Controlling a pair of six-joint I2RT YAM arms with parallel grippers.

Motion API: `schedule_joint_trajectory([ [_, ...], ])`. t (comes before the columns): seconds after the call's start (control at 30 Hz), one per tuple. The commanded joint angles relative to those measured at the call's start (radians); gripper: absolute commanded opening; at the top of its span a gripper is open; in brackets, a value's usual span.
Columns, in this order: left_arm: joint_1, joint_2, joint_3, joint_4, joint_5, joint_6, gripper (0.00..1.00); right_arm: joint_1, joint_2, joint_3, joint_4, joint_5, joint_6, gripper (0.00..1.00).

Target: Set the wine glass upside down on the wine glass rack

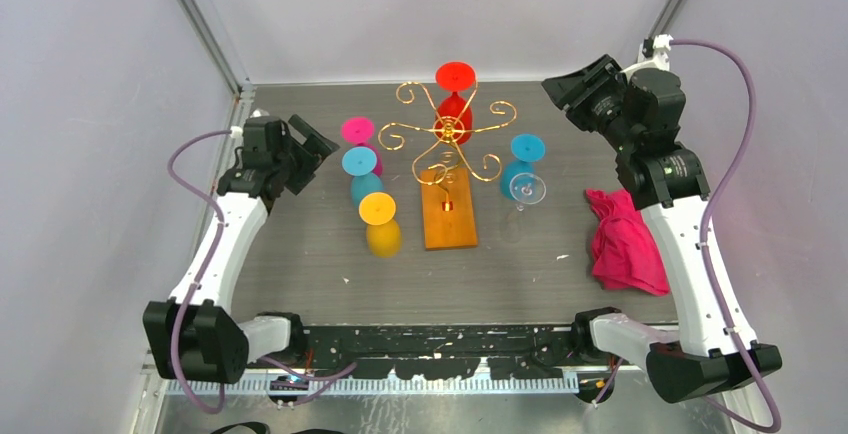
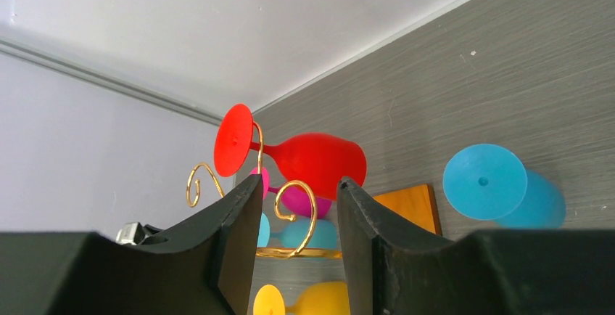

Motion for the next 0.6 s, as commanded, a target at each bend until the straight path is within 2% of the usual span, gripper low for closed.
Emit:
schedule_joint_trajectory([
  [0.0,0.006,0.049,-0.016,0.213,0.058,-0.07,0.87,-0.004,-0.018,0.01,0.055,0.026,-0.014,0.48],
  [0.23,0.006,0.119,-0.07,0.415,0.07,-0.141,0.81,-0.005,-0.01,0.004,0.065,0.027,-0.021,0.48],
  [0.57,0.005,0.203,-0.089,0.568,0.083,-0.169,0.74,-0.005,0.002,-0.004,0.079,0.033,-0.027,0.47],
])
